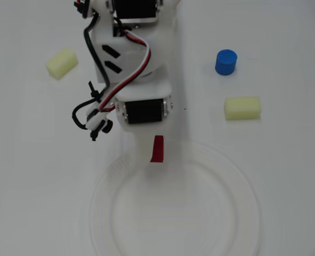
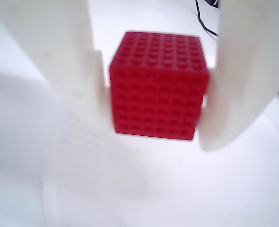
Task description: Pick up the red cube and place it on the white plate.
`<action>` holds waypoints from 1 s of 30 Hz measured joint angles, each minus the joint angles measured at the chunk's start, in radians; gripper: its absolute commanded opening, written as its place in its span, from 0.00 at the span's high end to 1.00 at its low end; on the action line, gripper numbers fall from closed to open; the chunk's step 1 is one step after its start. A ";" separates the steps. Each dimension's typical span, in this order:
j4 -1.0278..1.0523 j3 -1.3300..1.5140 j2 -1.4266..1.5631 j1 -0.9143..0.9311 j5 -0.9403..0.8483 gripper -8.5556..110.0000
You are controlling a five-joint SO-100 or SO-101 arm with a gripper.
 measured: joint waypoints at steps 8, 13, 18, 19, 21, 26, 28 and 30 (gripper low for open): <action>0.216 -0.291 -0.193 -0.061 0.037 0.84; 0.437 -0.689 -0.391 -0.072 0.040 0.73; 0.477 -0.606 -0.270 -0.077 0.038 0.70; 0.477 -0.568 -0.252 -0.084 0.038 0.69; 0.477 -0.518 -0.236 -0.081 0.040 0.67; 0.479 -0.399 -0.137 -0.060 0.063 0.62; 0.479 -0.336 -0.069 -0.074 0.063 0.59; 0.479 -0.259 0.009 -0.097 0.063 0.59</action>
